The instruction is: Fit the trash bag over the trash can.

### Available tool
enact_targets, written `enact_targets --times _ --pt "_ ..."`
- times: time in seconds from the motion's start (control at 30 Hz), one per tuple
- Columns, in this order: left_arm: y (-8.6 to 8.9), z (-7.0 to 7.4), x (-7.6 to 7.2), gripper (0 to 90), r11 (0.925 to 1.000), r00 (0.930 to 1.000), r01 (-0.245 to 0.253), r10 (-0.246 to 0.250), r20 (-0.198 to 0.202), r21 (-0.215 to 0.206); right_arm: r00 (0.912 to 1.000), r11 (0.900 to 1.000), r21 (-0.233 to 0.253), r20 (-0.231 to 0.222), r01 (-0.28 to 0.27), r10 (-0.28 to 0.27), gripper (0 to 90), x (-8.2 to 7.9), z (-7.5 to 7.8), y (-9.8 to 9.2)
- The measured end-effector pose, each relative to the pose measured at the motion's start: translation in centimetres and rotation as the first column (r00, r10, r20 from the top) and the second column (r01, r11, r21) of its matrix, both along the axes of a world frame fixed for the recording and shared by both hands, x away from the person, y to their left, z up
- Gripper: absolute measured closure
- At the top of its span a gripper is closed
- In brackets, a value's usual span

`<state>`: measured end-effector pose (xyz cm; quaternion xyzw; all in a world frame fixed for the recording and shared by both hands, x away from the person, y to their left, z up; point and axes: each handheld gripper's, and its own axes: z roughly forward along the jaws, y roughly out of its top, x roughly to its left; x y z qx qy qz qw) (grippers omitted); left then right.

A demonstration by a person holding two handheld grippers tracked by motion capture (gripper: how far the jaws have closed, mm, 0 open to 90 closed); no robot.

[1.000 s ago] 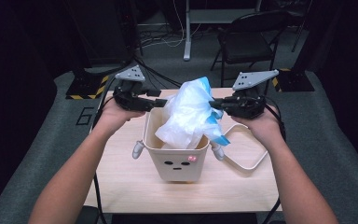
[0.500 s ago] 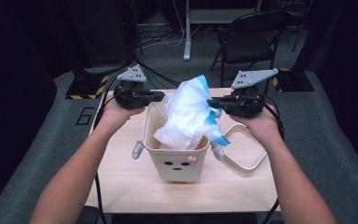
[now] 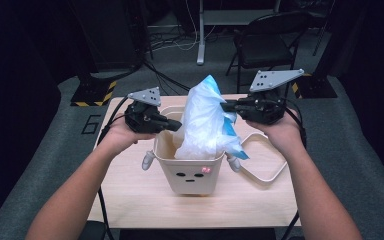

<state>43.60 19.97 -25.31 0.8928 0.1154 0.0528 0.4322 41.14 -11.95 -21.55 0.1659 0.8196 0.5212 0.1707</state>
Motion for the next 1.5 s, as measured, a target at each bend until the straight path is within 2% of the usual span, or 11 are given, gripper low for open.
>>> enact_targets --times 0.07,0.17,0.23,0.27,0.4,0.67,0.8,1.0,1.17,1.3,1.5 --pt "0.0 0.0 0.0 89.0 1.0000 1.0000 -0.002 0.002 -0.002 0.000 1.0000 1.000 -0.005 0.000 -0.007 0.007 87.8 -0.1 0.1 0.2" --pt "0.2 0.0 0.3 72.1 0.9989 0.9986 -0.040 0.039 -0.035 -0.026 0.9993 0.999 -0.032 0.007 -0.037 0.038 87.8 -0.7 0.1 1.4" --pt "0.4 0.2 0.2 68.4 0.9983 0.9984 -0.051 0.050 -0.026 -0.029 0.9989 0.998 -0.038 0.010 -0.045 0.046 87.8 -0.9 0.1 1.7" --pt "0.9 0.5 0.0 59.8 0.9971 0.9977 -0.066 0.065 -0.019 -0.038 0.9981 0.997 -0.050 0.011 -0.059 0.060 87.8 -1.2 0.1 2.2" --pt "1.8 1.0 -0.4 54.4 0.9958 0.9965 -0.082 0.081 -0.017 -0.040 0.9973 0.995 -0.076 0.012 -0.071 0.072 87.8 -1.5 -0.1 2.8" --pt "2.9 2.3 -2.8 52.5 0.9928 0.9989 -0.045 0.044 -0.015 -0.111 0.9950 0.992 -0.085 0.013 -0.098 0.099 87.5 -2.0 -0.2 3.9" --pt "2.0 2.1 -3.9 51.2 0.9952 0.9998 -0.017 0.017 -0.006 -0.097 0.9920 0.989 -0.087 0.019 -0.123 0.125 87.1 -2.8 0.0 5.0" --pt "1.2 0.9 -3.6 53.7 0.9968 0.9996 -0.028 0.027 -0.011 -0.074 0.9822 0.980 -0.086 0.035 -0.181 0.185 87.2 -4.1 0.3 6.3" --pt "1.0 -0.3 -2.9 54.2 0.9974 0.9986 -0.034 0.031 -0.042 -0.063 0.9718 0.965 -0.123 0.021 -0.230 0.235 87.3 -4.8 -0.3 8.0" --pt "1.6 0.4 -3.5 52.6 0.9958 0.9994 -0.028 0.025 -0.025 -0.087 0.9685 0.958 -0.147 0.003 -0.246 0.249 87.4 -4.8 -0.9 8.8" --pt "3.0 1.9 -4.0 49.8 0.9918 0.9989 -0.046 0.047 0.008 -0.119 0.9681 0.956 -0.152 -0.011 -0.249 0.250 87.5 -4.5 -1.4 9.0"
